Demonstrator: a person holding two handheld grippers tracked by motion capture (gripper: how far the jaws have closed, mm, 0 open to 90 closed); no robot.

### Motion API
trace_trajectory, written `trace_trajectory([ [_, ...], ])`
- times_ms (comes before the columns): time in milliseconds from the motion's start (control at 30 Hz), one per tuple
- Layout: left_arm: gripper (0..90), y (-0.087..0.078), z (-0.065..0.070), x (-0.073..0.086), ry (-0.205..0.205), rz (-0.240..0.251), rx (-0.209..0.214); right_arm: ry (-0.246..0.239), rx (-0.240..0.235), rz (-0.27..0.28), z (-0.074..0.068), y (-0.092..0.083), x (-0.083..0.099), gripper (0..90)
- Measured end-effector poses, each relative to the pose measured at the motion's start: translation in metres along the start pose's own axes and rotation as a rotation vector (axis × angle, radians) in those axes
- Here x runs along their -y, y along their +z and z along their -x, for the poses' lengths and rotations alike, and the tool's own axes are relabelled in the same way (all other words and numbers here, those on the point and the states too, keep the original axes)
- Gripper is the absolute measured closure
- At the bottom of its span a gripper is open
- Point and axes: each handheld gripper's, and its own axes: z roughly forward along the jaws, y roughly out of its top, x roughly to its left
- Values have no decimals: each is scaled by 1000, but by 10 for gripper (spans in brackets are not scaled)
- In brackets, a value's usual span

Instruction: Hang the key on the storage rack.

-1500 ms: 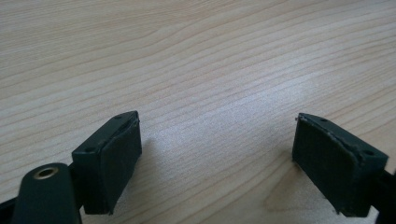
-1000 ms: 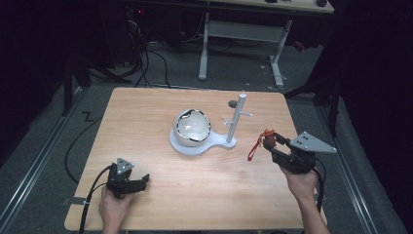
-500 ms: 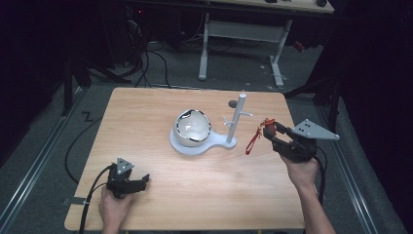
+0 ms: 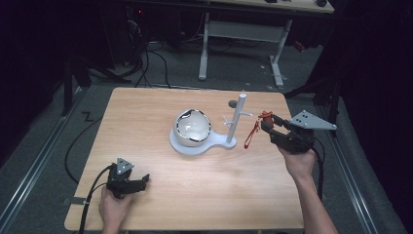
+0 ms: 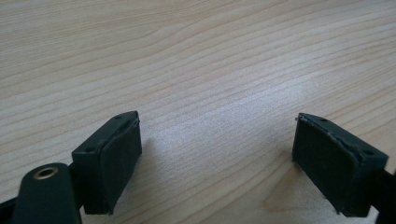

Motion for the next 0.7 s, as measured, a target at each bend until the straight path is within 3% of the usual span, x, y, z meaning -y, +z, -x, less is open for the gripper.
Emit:
trace_trajectory([
  [700,163,0,0,0,0,0,0,2,-7,-29,2,22,-9,570],
])
